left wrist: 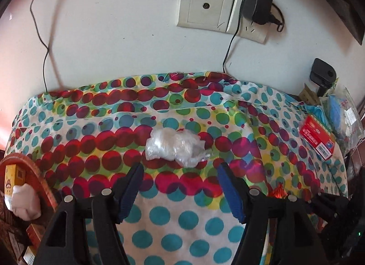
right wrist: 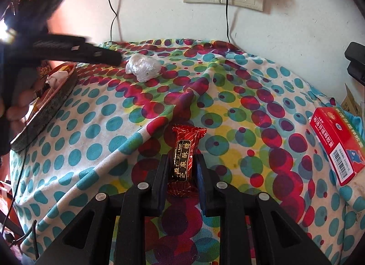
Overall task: Organize objects
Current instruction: 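Grasp the clear plastic-wrapped bundle with the left gripper, then carry the plastic bundle into the red tray and open the left gripper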
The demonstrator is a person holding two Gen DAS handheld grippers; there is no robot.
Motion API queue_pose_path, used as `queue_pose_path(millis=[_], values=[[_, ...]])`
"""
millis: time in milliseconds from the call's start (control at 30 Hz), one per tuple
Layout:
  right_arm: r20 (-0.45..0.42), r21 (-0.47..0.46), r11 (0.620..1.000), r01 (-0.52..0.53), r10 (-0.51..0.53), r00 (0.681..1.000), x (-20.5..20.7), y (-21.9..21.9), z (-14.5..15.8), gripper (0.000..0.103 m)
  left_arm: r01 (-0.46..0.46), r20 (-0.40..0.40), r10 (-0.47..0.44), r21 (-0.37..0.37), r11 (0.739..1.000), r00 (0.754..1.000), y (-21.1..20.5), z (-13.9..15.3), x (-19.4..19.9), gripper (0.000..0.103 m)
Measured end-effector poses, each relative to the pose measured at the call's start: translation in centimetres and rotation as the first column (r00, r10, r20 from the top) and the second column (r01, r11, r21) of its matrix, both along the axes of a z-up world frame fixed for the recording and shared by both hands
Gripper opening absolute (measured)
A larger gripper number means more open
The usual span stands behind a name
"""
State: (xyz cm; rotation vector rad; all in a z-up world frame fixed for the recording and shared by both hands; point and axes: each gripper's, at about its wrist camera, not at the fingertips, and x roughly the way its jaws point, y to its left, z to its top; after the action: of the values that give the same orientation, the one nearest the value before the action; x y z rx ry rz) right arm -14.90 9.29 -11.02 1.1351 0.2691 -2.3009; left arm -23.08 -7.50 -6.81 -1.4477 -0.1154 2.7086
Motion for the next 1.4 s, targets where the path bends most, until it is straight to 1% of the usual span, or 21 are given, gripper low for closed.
queue_pose_path(millis=[33, 67, 133, 200, 300, 367, 467, 533, 600, 700, 733, 767, 800, 833, 933, 1100, 1267, 1333, 1400], values=[[-0.001, 0.003, 1.0, 0.0, 0.0, 1.0, 0.0, 0.0, 0.0, 0.022, 0.0, 0.01, 0.0, -0.019, 1.0, 1.0, 0.3, -0.3, -1.0, 0.069], [-0.003, 0.006, 1.0, -0.002, 0.002, 1.0, 0.0, 0.0, 0.0, 0.022, 0.025, 0.021, -0.024, -0.032, 0.999, 0.999, 0.6, -0.6, -1.6, 0.069], [-0.002, 0.005, 1.0, -0.004, 0.004, 1.0, 0.0, -0.1, 0.0, 0.023, 0.024, 0.037, -0.022, -0.057, 0.998, 0.999, 1.2, -1.1, -3.0, 0.069], [0.005, -0.007, 1.0, -0.004, 0.004, 1.0, -0.1, 0.0, 0.0, 0.023, 0.022, 0.044, -0.02, -0.056, 0.998, 0.999, 1.5, -1.5, -4.0, 0.069], [0.017, -0.027, 1.0, -0.002, 0.002, 1.0, -0.2, 0.2, 0.1, 0.023, -0.009, 0.032, 0.011, -0.087, 0.996, 0.999, 1.6, -2.3, -4.9, 0.069], [0.019, -0.03, 1.0, -0.002, 0.002, 1.0, -0.1, 0.2, 0.0, 0.023, -0.029, 0.02, 0.031, -0.122, 0.992, 0.999, 1.7, -2.7, -5.3, 0.069], [0.02, -0.031, 1.0, -0.001, 0.002, 1.0, -0.1, 0.2, 0.0, 0.023, -0.043, -0.005, 0.043, -0.143, 0.989, 0.999, 1.7, -3.3, -5.4, 0.07], [0.022, -0.036, 0.999, 0.0, 0.0, 1.0, -0.1, 0.3, 0.0, 0.023, -0.049, 0.003, 0.049, -0.128, 0.991, 0.999, 1.5, -3.9, -5.5, 0.07], [0.023, -0.037, 0.999, 0.001, 0.0, 1.0, -0.1, 0.3, -0.1, 0.023, -0.075, 0.01, 0.077, -0.115, 0.99, 0.997, 0.9, -4.6, -5.7, 0.07], [0.021, -0.035, 0.999, 0.001, 0.0, 1.0, 0.0, 0.2, -0.1, 0.023, -0.097, -0.008, 0.096, -0.05, 0.994, 0.995, -0.2, -4.7, -5.5, 0.068], [0.021, -0.034, 0.999, 0.001, 0.0, 1.0, 0.0, 0.2, -0.1, 0.023, -0.112, -0.004, 0.112, -0.038, 0.993, 0.994, -0.6, -4.7, -5.4, 0.059], [0.019, -0.031, 1.0, 0.0, 0.0, 1.0, 0.0, 0.1, -0.1, 0.023, -0.128, -0.004, 0.128, -0.049, 0.991, 0.992, -0.8, -4.6, -5.2, 0.054], [0.018, -0.029, 1.0, 0.0, 0.0, 1.0, 0.0, 0.1, -0.1, 0.024, -0.134, -0.001, 0.134, -0.049, 0.99, 0.991, -1.1, -4.5, -5.2, 0.051], [0.018, -0.029, 1.0, 0.0, 0.0, 1.0, 0.0, 0.1, -0.1, 0.024, -0.134, -0.001, 0.134, -0.028, 0.991, 0.991, -1.3, -4.5, -5.0, 0.049], [0.019, -0.03, 1.0, 0.001, -0.001, 1.0, 0.0, 0.0, -0.1, 0.024, -0.147, 0.001, 0.147, -0.017, 0.989, 0.989, -1.7, -4.3, -4.3, 0.047], [0.014, -0.022, 1.0, 0.003, -0.002, 1.0, 0.1, -0.2, -0.1, 0.023, -0.143, -0.003, 0.143, -0.046, 0.989, 0.99, -1.4, -3.8, -2.8, 0.047], [0.006, -0.007, 1.0, 0.004, -0.004, 1.0, 0.1, -0.4, -0.1, 0.023, -0.144, -0.004, 0.144, -0.02, 0.989, 0.99, -0.9, -2.9, -0.9, 0.047], [0.006, -0.007, 1.0, 0.003, -0.003, 1.0, 0.2, -0.5, -0.1, 0.023, -0.141, -0.009, 0.141, -0.044, 0.989, 0.99, -0.4, -2.8, -0.2, 0.047], [0.004, -0.003, 1.0, 0.003, -0.003, 1.0, 0.3, -0.6, -0.1, 0.023, -0.127, -0.011, 0.127, -0.049, 0.991, 0.992, 0.3, -2.8, 0.3, 0.047]])
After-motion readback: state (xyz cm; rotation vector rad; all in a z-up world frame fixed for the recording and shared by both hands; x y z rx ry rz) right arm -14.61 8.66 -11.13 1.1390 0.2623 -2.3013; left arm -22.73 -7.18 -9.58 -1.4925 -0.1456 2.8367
